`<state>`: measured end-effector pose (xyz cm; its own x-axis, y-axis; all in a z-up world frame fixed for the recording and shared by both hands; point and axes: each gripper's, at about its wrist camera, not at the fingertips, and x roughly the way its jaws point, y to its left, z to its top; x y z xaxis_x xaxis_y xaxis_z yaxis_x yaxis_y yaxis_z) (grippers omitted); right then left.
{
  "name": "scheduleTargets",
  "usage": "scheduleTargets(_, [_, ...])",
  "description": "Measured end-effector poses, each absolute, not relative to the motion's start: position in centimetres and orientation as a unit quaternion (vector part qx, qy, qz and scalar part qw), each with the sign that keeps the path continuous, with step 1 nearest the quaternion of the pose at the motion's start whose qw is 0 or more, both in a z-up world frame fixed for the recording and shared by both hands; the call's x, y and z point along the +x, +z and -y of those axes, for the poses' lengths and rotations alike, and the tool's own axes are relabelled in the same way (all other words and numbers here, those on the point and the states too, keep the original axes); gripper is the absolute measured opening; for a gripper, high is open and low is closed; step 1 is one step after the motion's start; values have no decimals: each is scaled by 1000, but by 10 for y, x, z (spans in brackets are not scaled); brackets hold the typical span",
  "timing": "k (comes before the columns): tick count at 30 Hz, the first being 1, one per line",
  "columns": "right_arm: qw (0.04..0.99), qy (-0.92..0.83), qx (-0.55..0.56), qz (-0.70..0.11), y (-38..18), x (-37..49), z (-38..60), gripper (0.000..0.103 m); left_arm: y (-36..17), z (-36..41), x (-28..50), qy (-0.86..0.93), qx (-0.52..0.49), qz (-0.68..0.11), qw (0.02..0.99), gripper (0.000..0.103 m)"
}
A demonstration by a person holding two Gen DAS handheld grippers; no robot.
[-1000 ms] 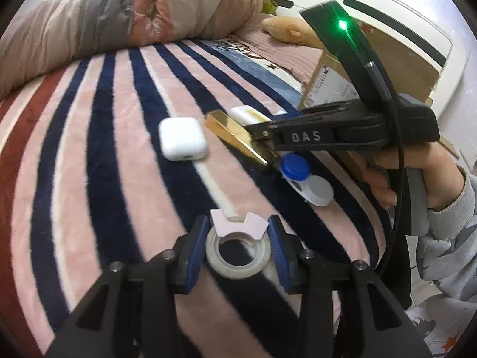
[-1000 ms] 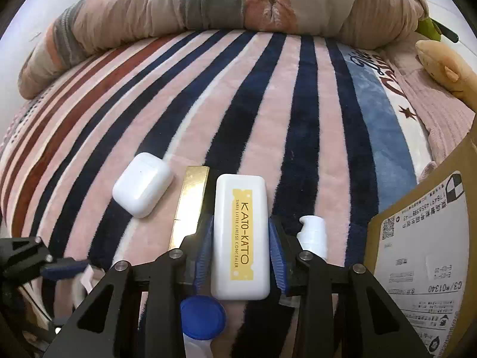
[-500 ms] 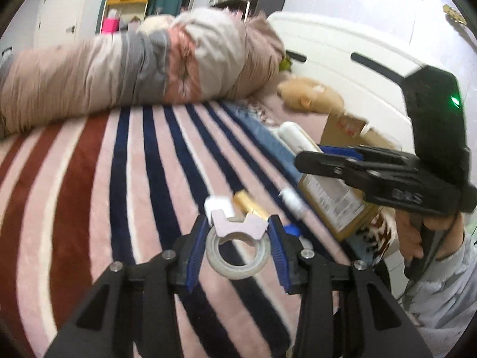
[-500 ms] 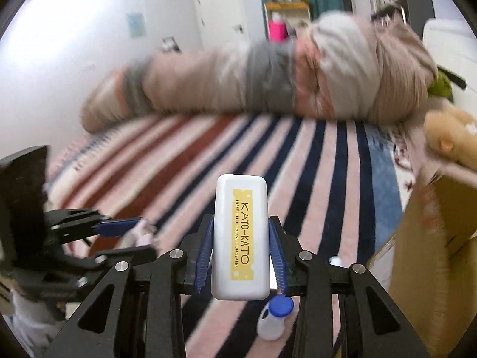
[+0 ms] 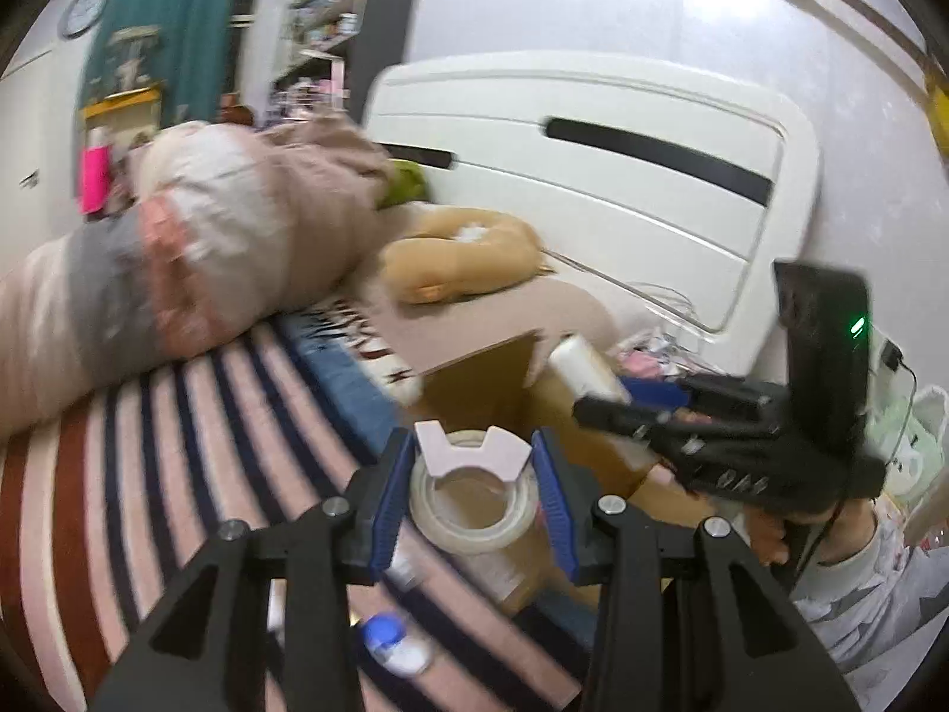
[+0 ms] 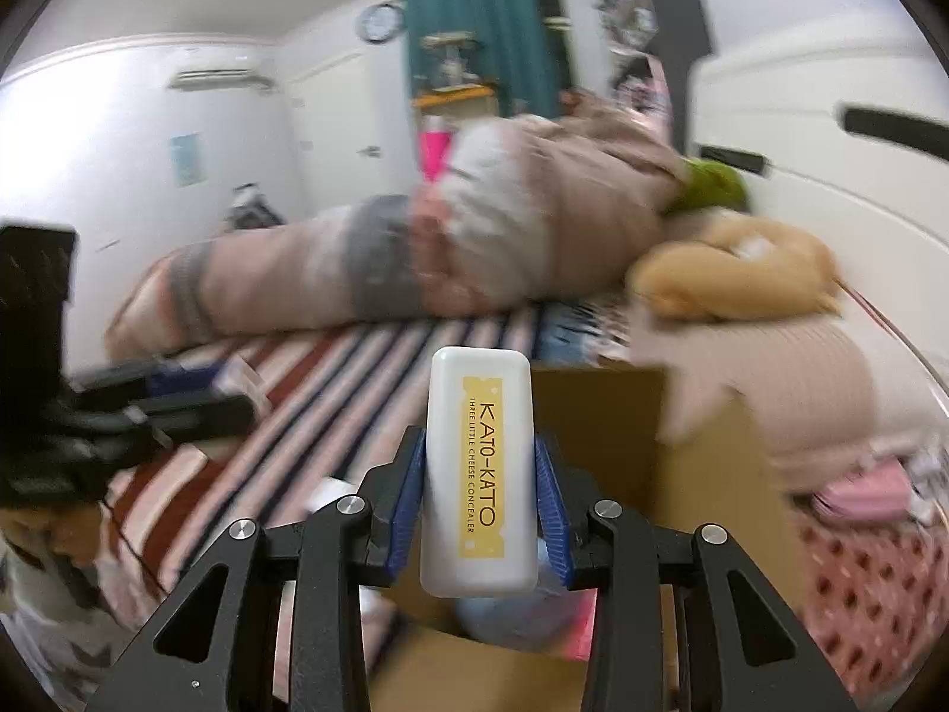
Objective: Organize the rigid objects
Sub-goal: 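Drop the tape roll into the box with the left tool while the right tool drops the tube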
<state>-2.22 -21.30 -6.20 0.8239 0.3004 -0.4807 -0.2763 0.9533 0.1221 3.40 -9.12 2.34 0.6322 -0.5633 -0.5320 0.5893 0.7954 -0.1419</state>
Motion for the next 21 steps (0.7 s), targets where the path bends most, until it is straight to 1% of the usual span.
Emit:
scheduleTargets(5, [950, 128, 48, -281, -85, -10, 252, 31, 17, 148, 58, -332, 55, -317, 886, 38])
scheduleTargets(8, [949, 126, 47, -286, -94, -6, 260, 32, 7, 166, 72, -330, 68, -336, 880, 38])
scheduleTargets(16, [952, 121, 16, -281, -103, -4, 254, 32, -13, 197, 105, -317, 125, -375, 862, 38])
scheduleTargets(21, [953, 118, 18, -279, -103, -6, 259, 32, -23, 203, 113, -306, 145, -388, 857, 38])
